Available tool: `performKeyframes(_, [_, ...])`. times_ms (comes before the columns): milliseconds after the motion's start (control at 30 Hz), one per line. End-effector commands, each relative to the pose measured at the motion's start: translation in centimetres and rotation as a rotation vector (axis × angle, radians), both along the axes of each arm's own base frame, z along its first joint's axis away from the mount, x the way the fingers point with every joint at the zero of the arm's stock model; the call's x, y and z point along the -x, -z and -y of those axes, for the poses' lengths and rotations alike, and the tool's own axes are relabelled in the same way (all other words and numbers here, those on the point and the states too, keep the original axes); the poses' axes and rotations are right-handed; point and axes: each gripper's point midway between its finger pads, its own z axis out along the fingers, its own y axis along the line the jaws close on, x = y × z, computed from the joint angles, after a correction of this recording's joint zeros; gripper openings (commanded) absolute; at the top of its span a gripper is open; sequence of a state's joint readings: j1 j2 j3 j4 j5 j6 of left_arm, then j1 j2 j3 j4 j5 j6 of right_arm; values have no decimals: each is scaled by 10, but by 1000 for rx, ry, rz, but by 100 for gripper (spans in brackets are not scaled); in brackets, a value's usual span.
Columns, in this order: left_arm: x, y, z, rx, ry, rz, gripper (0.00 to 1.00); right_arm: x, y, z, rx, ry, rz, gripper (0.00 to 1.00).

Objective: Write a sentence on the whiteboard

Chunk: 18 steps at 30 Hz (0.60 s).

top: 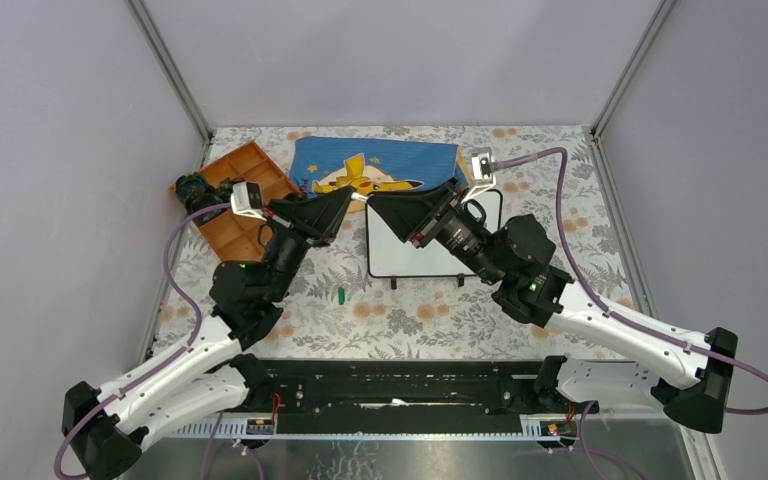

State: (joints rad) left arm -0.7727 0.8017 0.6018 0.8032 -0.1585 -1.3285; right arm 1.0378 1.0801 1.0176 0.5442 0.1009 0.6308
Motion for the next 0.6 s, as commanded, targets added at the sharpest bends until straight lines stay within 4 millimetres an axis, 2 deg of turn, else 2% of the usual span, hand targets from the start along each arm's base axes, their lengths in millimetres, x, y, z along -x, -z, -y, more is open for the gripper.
performKeyframes(0, [2, -5, -6, 5, -33, 21, 0, 10, -25, 7, -58, -27, 51, 37])
performKeyframes(400, [2, -6, -6, 9, -28, 23, 0, 10, -24, 7, -54, -29, 48, 24])
performKeyframes(567, [2, -5, -5, 7, -28, 22, 0, 10, -23, 5, -45, -33, 43, 33])
